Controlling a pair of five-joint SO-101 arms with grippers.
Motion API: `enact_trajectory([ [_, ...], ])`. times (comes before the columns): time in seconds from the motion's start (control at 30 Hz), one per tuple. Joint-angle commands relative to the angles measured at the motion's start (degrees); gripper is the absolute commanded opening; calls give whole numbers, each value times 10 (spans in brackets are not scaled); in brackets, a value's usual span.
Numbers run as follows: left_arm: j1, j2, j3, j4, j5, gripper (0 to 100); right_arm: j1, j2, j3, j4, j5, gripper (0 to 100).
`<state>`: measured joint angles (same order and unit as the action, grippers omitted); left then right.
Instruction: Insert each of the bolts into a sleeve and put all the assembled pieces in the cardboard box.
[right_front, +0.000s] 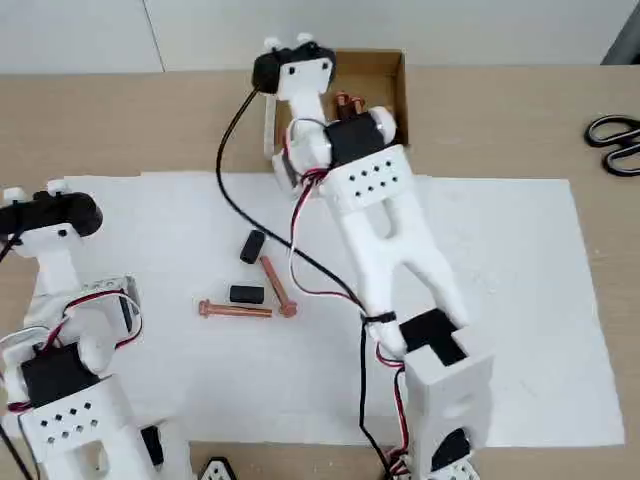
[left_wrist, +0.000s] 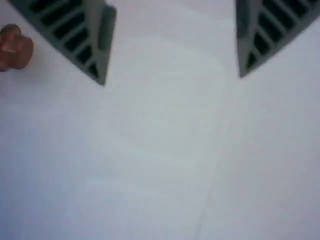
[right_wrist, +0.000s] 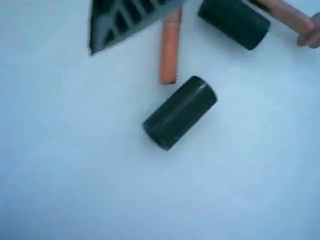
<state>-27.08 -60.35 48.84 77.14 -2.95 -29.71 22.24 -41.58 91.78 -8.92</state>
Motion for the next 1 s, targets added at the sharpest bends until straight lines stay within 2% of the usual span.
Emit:
enact_trajectory([
  [0.0,0,-2,-22,2,-1,165,-26,-30,-26,0,-68,245],
  [0.37,1,-2,-22,4,-1,165,-109,102,-25,-27,-132,245],
  [0.57,1,-2,-21,4,-1,165,-106,153,-25,-107,-133,245],
  [0.83,1,-2,-21,4,-1,165,-109,208,-25,-165,-136,245],
  [0.97,1,-2,-21,4,-1,165,-109,217,-25,-163,-197,244],
])
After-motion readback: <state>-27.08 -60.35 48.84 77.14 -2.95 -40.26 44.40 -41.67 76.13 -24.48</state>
